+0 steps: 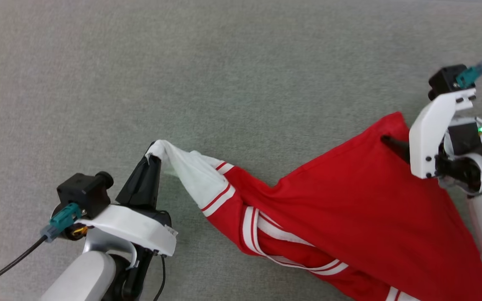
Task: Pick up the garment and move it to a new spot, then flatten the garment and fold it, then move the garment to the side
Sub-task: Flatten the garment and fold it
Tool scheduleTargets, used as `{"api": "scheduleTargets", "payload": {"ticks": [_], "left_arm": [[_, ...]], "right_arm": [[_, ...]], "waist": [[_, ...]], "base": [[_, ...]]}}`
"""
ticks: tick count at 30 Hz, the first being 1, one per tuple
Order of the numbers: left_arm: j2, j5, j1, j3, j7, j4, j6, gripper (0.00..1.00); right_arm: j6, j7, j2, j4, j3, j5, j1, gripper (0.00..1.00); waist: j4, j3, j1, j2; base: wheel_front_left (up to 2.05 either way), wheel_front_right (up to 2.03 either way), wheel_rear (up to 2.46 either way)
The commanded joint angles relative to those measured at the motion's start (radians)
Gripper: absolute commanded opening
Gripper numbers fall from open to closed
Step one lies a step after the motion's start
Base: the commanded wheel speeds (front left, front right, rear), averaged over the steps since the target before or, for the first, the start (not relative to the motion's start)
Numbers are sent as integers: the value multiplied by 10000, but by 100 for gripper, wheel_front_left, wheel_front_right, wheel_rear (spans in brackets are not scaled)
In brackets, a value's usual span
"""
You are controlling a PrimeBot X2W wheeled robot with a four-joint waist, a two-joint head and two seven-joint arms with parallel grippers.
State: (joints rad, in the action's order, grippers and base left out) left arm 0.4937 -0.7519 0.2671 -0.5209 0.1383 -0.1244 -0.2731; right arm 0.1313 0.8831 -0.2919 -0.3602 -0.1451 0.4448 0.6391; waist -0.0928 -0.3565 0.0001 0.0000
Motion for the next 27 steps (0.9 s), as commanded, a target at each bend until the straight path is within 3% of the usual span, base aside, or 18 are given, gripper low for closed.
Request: {"api": "scheduleTargets", "payload": {"ticks": [1, 7, 8, 9, 10, 14, 19, 27], "left_arm": [[-44, 56, 205, -20, 64, 37, 64, 0], [-242, 59, 499, -143, 152, 258, 235, 0], [-269, 42, 512, -158, 166, 315, 260, 0], [-305, 22, 513, -170, 197, 377, 265, 0], [-329, 3, 509, -186, 231, 434, 298, 0], [-355, -69, 515, -180, 281, 650, 371, 0], [-118, -157, 467, -34, 236, 919, 427, 0], [280, -544, 949, 507, 30, 1225, 569, 0]], "right_arm": [[-11, 209, -9, -205, -78, -151, 363, 100], [-9, 1781, 170, -1599, -412, -267, 600, 100], [-9, 2013, 200, -1821, -455, -254, 523, 49], [-9, 2206, 232, -1984, -503, -198, 457, 20], [-9, 2283, 255, -2073, -544, -161, 413, 0], [-9, 2186, 174, -1995, -630, -112, 503, 0], [-7, 1243, -96, -1344, -712, -181, 966, 0], [-9, -32, -217, -914, -514, -272, 854, 0]], "waist": [[-303, -361, -1, 0], [-591, -661, -1, 0], [-621, -676, -1, 0], [-646, -686, -1, 0], [-665, -685, -1, 0], [-664, -595, -1, 0], [-468, -166, -1, 0], [111, 1303, -1, 0]], "base": [[0, 0, 0], [0, 0, 0], [0, 0, 0], [0, 0, 0], [0, 0, 0], [0, 0, 0], [0, 0, 0], [0, 0, 0]]}}
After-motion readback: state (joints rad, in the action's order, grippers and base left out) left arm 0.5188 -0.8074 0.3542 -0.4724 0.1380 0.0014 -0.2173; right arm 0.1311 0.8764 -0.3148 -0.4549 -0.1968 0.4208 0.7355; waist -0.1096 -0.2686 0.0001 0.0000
